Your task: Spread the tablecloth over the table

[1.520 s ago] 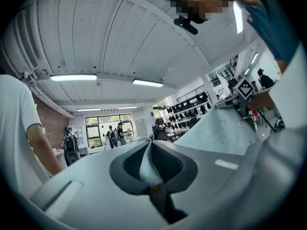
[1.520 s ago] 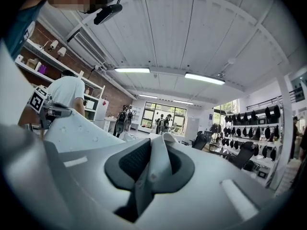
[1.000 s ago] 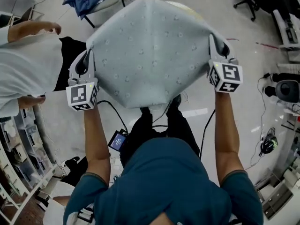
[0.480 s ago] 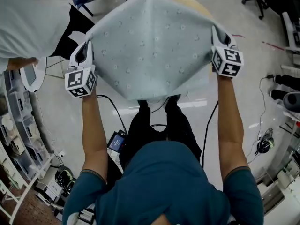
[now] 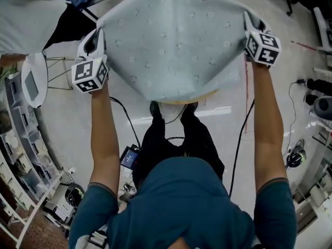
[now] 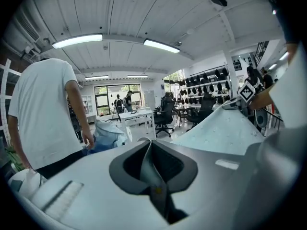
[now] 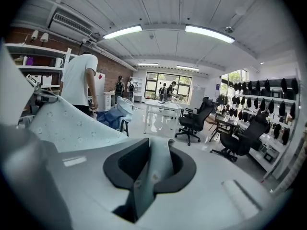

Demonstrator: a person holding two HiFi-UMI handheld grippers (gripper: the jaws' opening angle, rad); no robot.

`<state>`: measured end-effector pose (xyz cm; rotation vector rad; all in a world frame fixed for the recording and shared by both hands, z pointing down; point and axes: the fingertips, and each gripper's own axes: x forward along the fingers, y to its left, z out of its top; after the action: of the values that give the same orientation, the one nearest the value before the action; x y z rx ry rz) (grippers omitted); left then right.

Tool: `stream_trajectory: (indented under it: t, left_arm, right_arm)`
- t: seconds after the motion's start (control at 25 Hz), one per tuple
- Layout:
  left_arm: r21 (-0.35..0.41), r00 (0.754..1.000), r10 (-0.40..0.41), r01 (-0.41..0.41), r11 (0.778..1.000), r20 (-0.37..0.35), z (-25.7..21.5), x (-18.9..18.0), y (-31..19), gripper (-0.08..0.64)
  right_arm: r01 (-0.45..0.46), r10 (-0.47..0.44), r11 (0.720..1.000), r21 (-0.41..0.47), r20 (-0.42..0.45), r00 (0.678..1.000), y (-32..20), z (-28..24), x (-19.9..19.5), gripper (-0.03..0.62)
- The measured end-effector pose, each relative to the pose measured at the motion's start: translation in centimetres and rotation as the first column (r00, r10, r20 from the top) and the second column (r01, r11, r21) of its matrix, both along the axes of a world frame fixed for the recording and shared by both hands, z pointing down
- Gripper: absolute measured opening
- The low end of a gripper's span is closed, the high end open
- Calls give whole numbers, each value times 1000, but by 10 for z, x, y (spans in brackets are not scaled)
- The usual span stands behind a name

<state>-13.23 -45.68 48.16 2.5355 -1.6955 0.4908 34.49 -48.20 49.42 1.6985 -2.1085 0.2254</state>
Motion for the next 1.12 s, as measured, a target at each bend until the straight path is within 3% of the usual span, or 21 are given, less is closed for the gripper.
stream_trajectory:
  t: [0.16,0.28,0.52,0.68,0.84,0.92,0.96,1.04,1.12]
  left_arm:
    - [20,1000,-15,14,1000,27,-3,15,-16,8]
    - [9,997,-58,57,998,55,7,6,-26,12]
    - [-120,984,-128,143,982,121,66,-29,-31,28]
    - [-256,965,-140,196,947,223,128,-59,-24,59]
    - [-345,928,-151,273,898,341,178,-84,3,72]
    - [-353,923,-141,273,895,357,191,-84,20,74]
    - [-343,919,-118,256,904,376,194,-78,28,72]
    - [-315,914,-46,186,931,403,196,-51,43,47]
    - [-315,927,21,106,943,375,202,-15,58,32]
  right_arm:
    - [33,-33,999,43,-5,999,-21,-9,15,43]
    - [30,-31,999,34,30,999,-32,8,32,46]
    - [-44,71,987,-155,173,982,-35,104,73,48]
    - [-89,154,952,-293,206,966,-23,165,86,54]
    - [-142,221,931,-335,210,952,2,191,92,77]
    - [-148,228,923,-354,196,954,17,201,92,367]
    - [-147,224,921,-361,179,958,24,205,92,400]
    - [-159,222,914,-373,132,966,36,210,95,400]
    - [-195,237,910,-367,74,969,45,210,102,399]
